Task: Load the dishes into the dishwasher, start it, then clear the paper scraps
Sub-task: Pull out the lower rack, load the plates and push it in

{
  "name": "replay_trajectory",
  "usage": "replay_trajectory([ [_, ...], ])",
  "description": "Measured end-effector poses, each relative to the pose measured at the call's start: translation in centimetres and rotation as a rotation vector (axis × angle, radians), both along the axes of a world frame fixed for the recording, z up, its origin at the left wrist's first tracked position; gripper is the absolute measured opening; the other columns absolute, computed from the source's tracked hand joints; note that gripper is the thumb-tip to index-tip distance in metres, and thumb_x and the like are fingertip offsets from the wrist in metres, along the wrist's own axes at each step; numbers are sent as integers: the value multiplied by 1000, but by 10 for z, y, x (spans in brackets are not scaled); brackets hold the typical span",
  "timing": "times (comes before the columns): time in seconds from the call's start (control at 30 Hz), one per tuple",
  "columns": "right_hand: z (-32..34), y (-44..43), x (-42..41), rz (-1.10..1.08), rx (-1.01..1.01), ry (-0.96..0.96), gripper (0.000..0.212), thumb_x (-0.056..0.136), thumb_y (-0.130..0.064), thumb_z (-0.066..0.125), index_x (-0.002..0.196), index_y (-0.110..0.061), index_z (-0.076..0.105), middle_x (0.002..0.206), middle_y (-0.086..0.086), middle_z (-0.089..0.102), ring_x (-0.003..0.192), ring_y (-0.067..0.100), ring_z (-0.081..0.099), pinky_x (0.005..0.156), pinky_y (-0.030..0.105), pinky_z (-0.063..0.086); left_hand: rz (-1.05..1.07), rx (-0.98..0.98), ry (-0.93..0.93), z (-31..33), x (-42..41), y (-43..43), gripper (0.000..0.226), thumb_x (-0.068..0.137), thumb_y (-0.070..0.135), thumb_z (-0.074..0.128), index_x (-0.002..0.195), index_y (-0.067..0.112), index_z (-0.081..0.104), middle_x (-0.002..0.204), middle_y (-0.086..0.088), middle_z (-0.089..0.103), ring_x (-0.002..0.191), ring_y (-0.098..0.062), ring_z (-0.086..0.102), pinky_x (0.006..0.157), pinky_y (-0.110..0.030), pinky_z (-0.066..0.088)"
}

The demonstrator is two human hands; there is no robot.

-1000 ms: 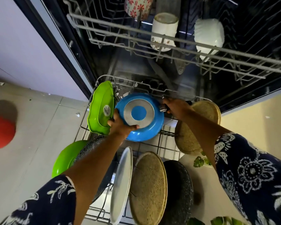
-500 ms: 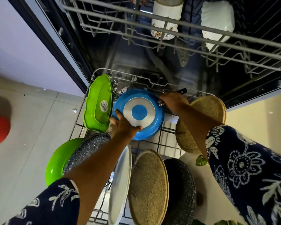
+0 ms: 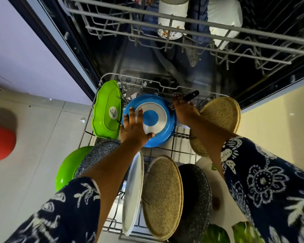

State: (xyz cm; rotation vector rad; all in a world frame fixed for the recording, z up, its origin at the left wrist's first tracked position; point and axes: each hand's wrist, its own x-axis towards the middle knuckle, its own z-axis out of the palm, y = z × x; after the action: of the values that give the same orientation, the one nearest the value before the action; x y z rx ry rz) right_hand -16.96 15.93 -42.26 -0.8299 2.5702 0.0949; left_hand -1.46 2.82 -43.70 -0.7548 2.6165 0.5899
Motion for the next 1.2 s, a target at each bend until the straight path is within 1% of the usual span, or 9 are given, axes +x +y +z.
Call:
replay_trajectory([
  [0.07, 7, -1, 7, -25, -7, 1, 72, 91, -10, 51, 149, -13, 10, 157, 10, 14, 144, 30, 15, 114, 53, 20, 3, 17, -47, 9, 1, -3, 99, 83, 48, 66, 151, 30, -4, 159, -5, -13, 146, -33, 2, 113, -51, 24],
  [0.27, 55, -3, 54, -65, -88, 67, 65, 90, -10, 50, 148, -15, 19, 150, 11, 30, 137, 31, 31, 108, 48, 33, 72, 93, -23, 60, 21, -5, 75, 88, 39, 61, 149, 26, 20, 159, -8, 2, 143, -34, 16, 110, -46, 31],
  [0.6, 150, 68, 252, -336, -431, 46, 34, 89, -9, 49, 121, -11, 57, 123, 12, 59, 115, 30, 52, 96, 39, 42, 239, 386, 471, 162, 178, 41, 37, 88, 17, 65, 124, 11, 59, 123, -11, 59, 111, -25, 57, 92, -24, 39],
  [0.77, 157, 120, 396, -713, -530, -140, 26, 90, -7, 53, 113, -9, 64, 108, 11, 66, 100, 28, 61, 76, 16, 35, 491, 703, 538, 165, 302, 69, 31, 88, 3, 63, 118, 7, 60, 111, -7, 61, 102, -19, 58, 84, -17, 46],
  [0.9, 123, 150, 472, -1223, -677, -557, 22, 94, -11, 49, 113, -9, 61, 103, 9, 64, 101, 27, 60, 72, 22, 40, 915, 925, 155, 143, 365, 71, 13, 94, 12, 54, 102, 18, 62, 90, -1, 58, 81, -17, 53, 65, -23, 40],
  [0.97, 105, 158, 488, -1582, -885, -827, 21, 97, -13, 39, 107, -11, 57, 92, 8, 60, 84, 25, 58, 66, 25, 37, 1076, 1047, 10, 132, 375, 70, 9, 95, 21, 53, 92, 19, 60, 88, -4, 54, 75, -18, 50, 65, -29, 38],
  [1.07, 77, 164, 490, -1871, -1102, -901, 22, 99, -18, 34, 99, -12, 55, 100, 11, 58, 86, 25, 56, 72, 31, 40, 1187, 1223, 13, 103, 367, 72, 28, 98, 35, 46, 112, 13, 56, 105, -8, 55, 95, -24, 56, 81, -39, 44],
  [1.13, 59, 161, 478, -1938, -1178, -864, 23, 101, -19, 33, 113, -11, 52, 119, 13, 55, 101, 28, 54, 88, 38, 42, 1283, 1315, 74, 85, 351, 72, 56, 98, 46, 41, 140, 9, 37, 138, -14, 45, 127, -34, 45, 107, -50, 33],
  [1.2, 43, 153, 460, -1982, -1226, -834, 31, 101, -17, 34, 128, -9, 47, 135, 12, 49, 114, 29, 51, 99, 44, 38, 1389, 1378, 131, 66, 333, 70, 72, 96, 55, 38, 149, 10, 22, 151, -16, 31, 137, -37, 33, 112, -55, 23],
])
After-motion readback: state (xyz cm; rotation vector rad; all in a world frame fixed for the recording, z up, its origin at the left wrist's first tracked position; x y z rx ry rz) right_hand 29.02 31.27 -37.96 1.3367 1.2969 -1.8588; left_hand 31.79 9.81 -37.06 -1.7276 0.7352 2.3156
